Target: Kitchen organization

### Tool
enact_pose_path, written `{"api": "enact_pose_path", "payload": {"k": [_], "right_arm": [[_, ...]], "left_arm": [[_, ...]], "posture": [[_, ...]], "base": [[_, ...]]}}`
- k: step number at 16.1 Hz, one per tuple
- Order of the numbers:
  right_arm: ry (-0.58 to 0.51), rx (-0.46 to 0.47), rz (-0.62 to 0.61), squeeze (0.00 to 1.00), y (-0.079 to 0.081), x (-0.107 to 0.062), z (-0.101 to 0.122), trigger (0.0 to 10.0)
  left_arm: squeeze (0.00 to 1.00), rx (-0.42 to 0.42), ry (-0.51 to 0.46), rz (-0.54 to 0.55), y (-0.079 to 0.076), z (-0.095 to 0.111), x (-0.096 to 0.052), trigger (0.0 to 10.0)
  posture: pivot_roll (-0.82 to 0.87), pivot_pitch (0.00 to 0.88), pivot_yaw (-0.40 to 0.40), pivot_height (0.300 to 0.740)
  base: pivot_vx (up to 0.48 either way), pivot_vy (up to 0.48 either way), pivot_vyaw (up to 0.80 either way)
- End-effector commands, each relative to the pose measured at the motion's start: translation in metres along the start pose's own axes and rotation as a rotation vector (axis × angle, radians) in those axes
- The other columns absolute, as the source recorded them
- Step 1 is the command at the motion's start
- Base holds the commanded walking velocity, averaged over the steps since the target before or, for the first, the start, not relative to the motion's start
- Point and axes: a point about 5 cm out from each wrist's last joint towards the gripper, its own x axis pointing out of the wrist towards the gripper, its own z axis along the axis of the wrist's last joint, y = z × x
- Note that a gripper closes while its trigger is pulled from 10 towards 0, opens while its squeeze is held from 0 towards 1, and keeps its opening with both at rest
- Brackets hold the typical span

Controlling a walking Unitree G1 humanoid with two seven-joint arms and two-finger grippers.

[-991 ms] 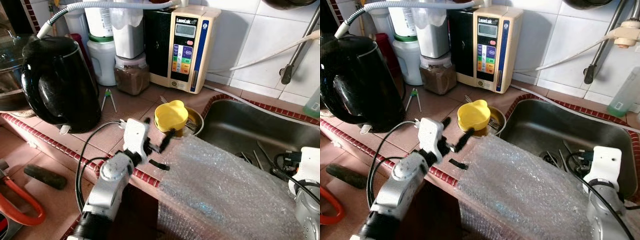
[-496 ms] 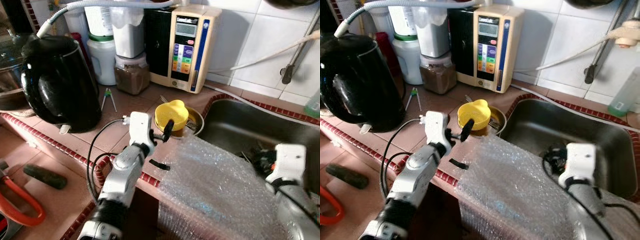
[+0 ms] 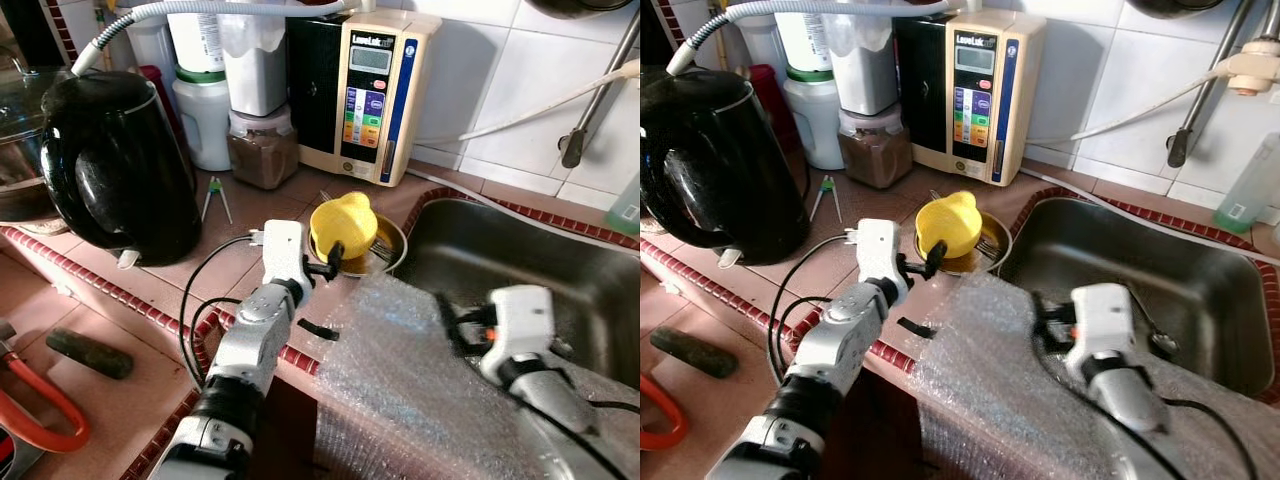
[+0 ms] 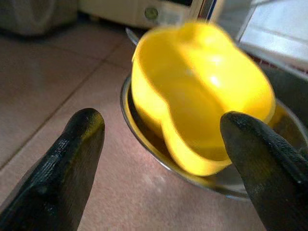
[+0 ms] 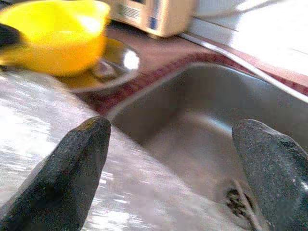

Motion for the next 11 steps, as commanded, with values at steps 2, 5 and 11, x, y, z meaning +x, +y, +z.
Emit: {"api": "enact_pose_path", "payload": {"k": [2, 5, 11], "right_arm": [[-0.002, -0.017, 0.036, 1.0, 0.006, -0.003, 0.001, 10.0], [0.004, -0.029, 0.056, 1.0, 0.011, -0.004, -0.001, 10.0], [0.0, -0.035, 0.057, 1.0, 0.01, -0.001, -0.002, 10.0]], "left_arm": [[0.52, 0.004, 0.051, 0.008, 0.0, -0.004, 0.003, 10.0], [0.0, 0.006, 0.075, 0.008, 0.0, 0.003, 0.008, 10.0], [0.0, 0.104, 0.163, 0.051, 0.016, -0.001, 0.008, 0.0]], "posture": [[0.01, 0.0, 0.014, 0.74], [0.01, 0.0, 0.018, 0.74], [0.02, 0.0, 0.018, 0.74]], "base": [[0.0, 0.0, 0.0], [0.0, 0.0, 0.0], [0.0, 0.0, 0.0]]}}
